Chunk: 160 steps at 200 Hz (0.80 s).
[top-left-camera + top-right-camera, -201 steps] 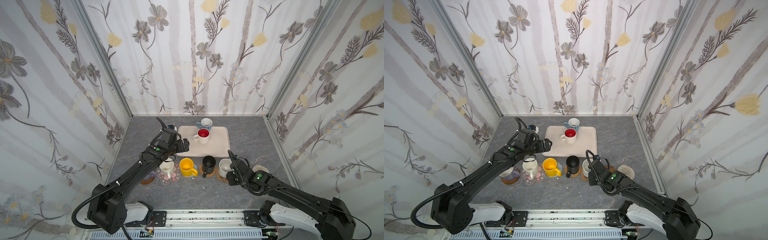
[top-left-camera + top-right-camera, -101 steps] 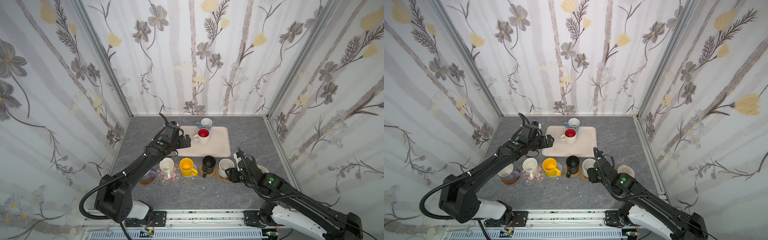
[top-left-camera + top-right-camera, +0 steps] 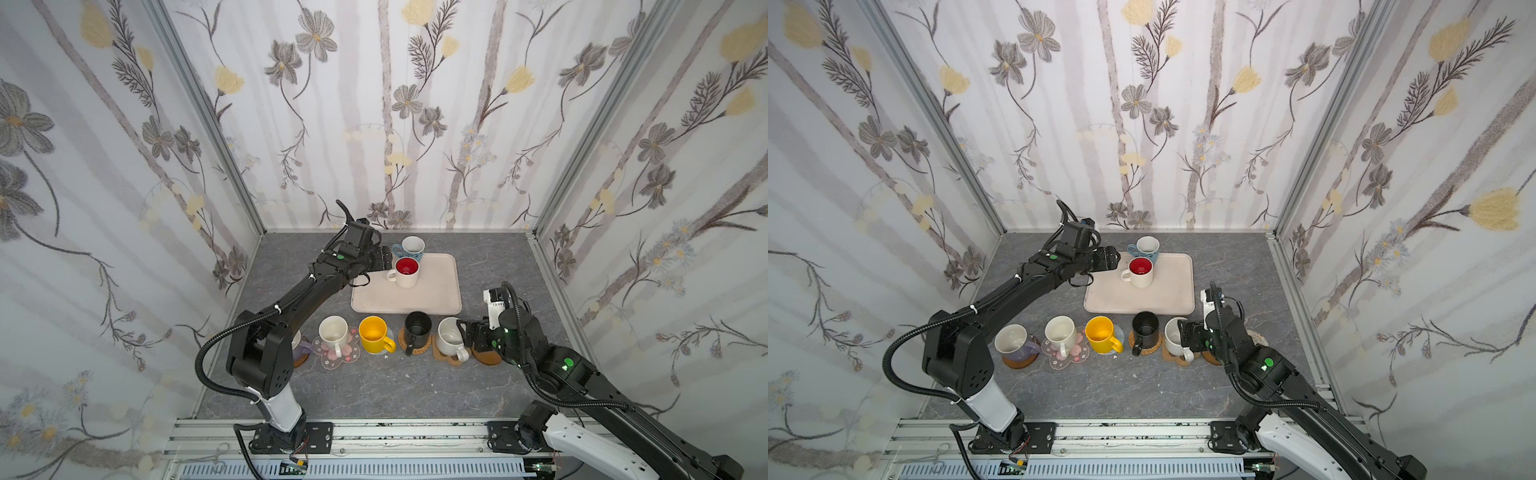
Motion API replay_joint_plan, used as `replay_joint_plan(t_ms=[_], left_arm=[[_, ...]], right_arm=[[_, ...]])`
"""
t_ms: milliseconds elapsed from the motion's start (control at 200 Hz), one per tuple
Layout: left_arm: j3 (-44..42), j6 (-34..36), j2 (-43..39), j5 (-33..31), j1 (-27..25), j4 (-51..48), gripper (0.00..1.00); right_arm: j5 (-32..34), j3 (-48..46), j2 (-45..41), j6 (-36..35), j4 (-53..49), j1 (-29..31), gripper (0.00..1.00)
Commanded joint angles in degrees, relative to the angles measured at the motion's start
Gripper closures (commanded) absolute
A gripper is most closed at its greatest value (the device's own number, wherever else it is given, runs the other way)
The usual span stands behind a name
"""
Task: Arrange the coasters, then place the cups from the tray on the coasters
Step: 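Open the right gripper and rise while the left gripper reaches to the red-lined mug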
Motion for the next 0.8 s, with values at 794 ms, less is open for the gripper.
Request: replay_joint_plan(t_ms=[794], left_arm=[[0.81, 25.71, 15.01, 3.21, 0.92, 2.22, 0.31]], right_arm=[[-11.72, 1.83, 9.46, -11.58, 14.81, -7.33, 0.12]])
